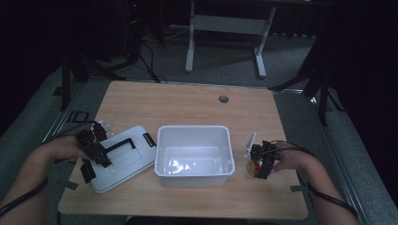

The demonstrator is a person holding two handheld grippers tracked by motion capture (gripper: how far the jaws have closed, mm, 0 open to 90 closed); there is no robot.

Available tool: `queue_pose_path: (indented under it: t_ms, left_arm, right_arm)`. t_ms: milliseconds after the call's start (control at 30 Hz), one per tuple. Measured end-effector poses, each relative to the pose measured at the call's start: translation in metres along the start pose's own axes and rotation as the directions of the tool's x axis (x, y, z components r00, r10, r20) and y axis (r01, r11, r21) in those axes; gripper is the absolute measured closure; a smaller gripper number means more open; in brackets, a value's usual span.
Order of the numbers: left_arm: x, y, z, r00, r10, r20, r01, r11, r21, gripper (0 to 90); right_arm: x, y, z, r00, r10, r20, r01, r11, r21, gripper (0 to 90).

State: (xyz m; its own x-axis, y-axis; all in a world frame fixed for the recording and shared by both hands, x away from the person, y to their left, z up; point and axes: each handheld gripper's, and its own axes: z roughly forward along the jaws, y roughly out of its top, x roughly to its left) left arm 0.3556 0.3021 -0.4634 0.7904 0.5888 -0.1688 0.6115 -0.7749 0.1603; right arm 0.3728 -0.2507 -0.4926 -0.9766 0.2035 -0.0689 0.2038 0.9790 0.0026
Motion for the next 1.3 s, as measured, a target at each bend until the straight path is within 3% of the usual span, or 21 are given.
queue_pose_path:
  t_ms: [167,200,333,600,867,1100,1300]
  left_arm:
    - [0.000,0.000,0.000,1.0000,0.000,0.000,0.000,1.0000,-0.002,24.8]
    - [0.000,0.000,0.001,1.0000,0.001,0.001,-0.001,1.0000,-0.001,24.8]
    - [0.000,0.000,0.001,1.0000,0.002,0.003,-0.002,1.0000,0.001,24.8]
    - [0.000,0.001,0.003,0.9999,0.005,0.010,-0.005,1.0000,0.006,24.8]
    - [0.000,0.002,0.003,0.9999,0.011,0.010,-0.011,0.9999,0.005,24.8]
    - [-0.002,0.002,0.002,0.9999,0.013,0.010,-0.013,0.9999,0.007,24.8]
    - [-0.002,0.003,0.001,0.9999,0.016,0.004,-0.016,0.9999,0.007,24.8]
  right_arm:
    - [-0.004,0.005,0.006,1.0000,0.001,-0.006,-0.001,1.000,0.009,11.1]
    - [-0.004,0.006,0.007,0.9996,0.004,-0.027,-0.004,1.000,0.013,11.1]
    - [-0.001,0.008,0.012,0.9979,-0.056,-0.033,0.056,0.998,0.020,14.0]
    - [-0.002,0.008,0.021,0.9911,-0.132,-0.015,0.133,0.989,0.066,19.3]
    - [0.003,0.010,0.026,0.9858,-0.168,0.012,0.166,0.982,0.090,19.8]
    - [0.009,0.012,0.019,0.9753,-0.220,-0.018,0.221,0.968,0.122,20.3]
    - [0.012,0.011,0.002,0.9778,-0.208,-0.027,0.209,0.971,0.117,20.4]
